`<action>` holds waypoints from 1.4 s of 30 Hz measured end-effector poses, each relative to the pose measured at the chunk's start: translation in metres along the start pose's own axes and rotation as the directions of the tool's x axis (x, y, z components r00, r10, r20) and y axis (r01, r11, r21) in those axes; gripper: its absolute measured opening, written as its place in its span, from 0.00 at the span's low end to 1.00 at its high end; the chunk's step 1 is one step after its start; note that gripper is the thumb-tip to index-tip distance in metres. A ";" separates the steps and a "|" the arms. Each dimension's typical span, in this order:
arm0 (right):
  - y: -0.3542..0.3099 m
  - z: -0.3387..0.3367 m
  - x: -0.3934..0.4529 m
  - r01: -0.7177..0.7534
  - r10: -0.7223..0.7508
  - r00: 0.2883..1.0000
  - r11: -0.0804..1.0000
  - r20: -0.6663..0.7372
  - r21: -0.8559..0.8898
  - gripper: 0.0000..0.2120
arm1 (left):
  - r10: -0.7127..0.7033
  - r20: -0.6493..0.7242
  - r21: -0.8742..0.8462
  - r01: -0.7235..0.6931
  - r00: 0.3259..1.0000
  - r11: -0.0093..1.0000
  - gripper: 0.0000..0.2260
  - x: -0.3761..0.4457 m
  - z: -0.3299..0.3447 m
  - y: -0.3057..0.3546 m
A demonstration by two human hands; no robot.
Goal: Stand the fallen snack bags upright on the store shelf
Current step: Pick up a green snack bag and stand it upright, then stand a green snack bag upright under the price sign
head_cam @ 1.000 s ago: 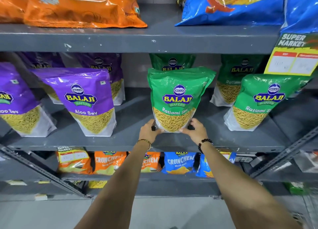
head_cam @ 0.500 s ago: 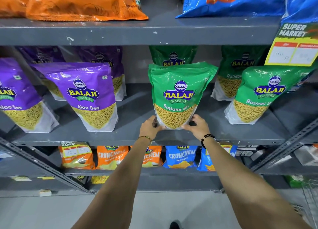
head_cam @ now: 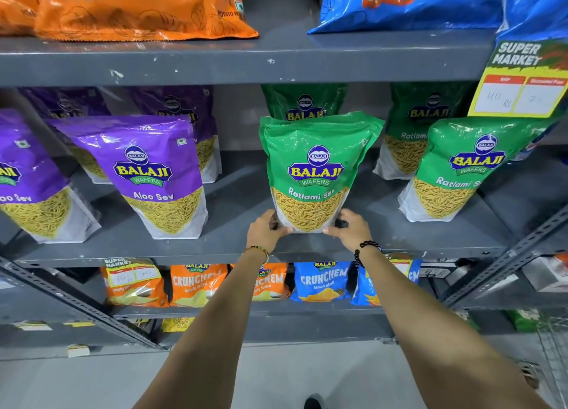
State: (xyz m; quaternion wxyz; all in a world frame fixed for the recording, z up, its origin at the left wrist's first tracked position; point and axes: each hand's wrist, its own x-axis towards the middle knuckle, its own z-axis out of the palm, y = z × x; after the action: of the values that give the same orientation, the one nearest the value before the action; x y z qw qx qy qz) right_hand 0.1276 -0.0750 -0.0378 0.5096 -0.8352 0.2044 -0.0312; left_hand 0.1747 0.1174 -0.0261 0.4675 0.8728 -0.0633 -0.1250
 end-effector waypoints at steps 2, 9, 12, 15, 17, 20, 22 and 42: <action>0.000 0.000 0.000 0.000 0.000 1.000 1.000 0.001 0.001 0.20 | 0.001 0.000 -0.001 -0.001 1.000 1.000 0.20 0.000 0.000 0.000; 0.001 -0.002 -0.003 -0.020 0.020 1.000 1.000 0.013 -0.011 0.23 | -0.012 0.016 -0.065 0.013 1.000 0.998 0.22 -0.001 0.001 -0.006; 0.005 -0.004 -0.009 -0.059 0.059 0.998 0.997 -0.005 -0.052 0.34 | -0.064 -0.038 -0.078 0.061 0.997 0.995 0.29 -0.005 0.002 -0.011; 0.014 -0.005 -0.020 -0.051 0.047 0.998 0.991 -0.032 -0.127 0.35 | -0.084 -0.100 0.008 0.086 0.991 0.996 0.33 -0.015 0.007 -0.016; 0.021 -0.009 -0.028 -0.052 0.042 0.997 0.984 -0.064 -0.172 0.35 | -0.049 -0.138 0.091 0.062 0.989 0.994 0.31 -0.025 0.013 -0.019; 0.032 -0.019 -0.039 -0.060 0.037 0.992 0.979 -0.121 -0.194 0.35 | 0.020 -0.172 0.179 0.011 0.985 0.984 0.24 -0.041 0.026 -0.019; 0.042 -0.032 -0.046 -0.083 0.052 0.980 0.985 -0.193 -0.155 0.33 | 0.051 -0.169 0.201 -0.016 0.984 0.979 0.20 -0.050 0.038 -0.014; 0.127 -0.234 0.030 -0.168 0.182 0.975 0.979 -0.129 0.116 0.45 | 0.007 0.033 0.092 -0.010 0.999 0.996 0.35 0.002 0.232 0.129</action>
State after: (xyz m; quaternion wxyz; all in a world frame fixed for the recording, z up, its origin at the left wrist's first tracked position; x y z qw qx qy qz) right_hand 0.0551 -0.3327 -0.0400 0.5380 -0.7818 0.3103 -0.0547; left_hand 0.1130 -0.1402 -0.0428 0.4260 0.8911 -0.0803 -0.1340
